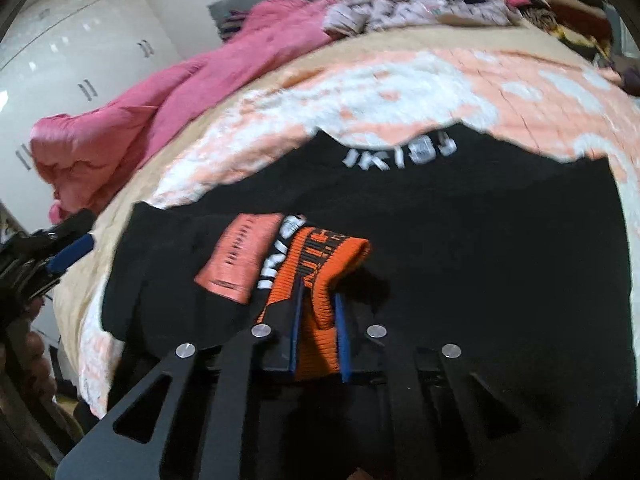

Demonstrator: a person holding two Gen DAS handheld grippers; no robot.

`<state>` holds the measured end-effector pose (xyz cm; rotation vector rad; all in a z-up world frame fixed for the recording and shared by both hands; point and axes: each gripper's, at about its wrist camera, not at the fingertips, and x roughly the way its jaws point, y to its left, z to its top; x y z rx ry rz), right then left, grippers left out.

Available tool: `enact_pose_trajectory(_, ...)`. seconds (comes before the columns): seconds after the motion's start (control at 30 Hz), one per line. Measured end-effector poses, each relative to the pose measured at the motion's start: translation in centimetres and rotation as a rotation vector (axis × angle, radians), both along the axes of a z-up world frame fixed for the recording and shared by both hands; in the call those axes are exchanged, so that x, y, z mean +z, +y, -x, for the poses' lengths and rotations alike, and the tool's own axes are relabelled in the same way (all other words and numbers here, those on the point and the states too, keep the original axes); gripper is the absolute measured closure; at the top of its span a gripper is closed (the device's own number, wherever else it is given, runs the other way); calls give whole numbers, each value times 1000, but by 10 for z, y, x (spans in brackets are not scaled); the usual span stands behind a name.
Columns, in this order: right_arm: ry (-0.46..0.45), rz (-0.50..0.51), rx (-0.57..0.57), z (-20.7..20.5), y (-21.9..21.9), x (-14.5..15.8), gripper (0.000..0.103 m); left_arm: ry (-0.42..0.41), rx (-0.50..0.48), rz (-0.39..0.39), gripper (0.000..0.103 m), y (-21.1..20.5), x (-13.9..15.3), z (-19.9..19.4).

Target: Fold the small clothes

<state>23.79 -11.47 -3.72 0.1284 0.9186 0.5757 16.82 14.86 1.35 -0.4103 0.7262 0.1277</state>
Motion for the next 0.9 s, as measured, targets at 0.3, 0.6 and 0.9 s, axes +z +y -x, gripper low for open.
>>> enact_pose_trajectory(0.3,-202,23,-43,12,-21,60,95,-8,43,10,47,16,4,7)
enact_pose_trajectory(0.6,-264,105,-179,11,-77,68,95,3,33,2,47,12,2,5)
enact_pose_trajectory(0.9,-227,136,-226,10,-105,46,95,43,-56,-36,47,-25,-8,-11)
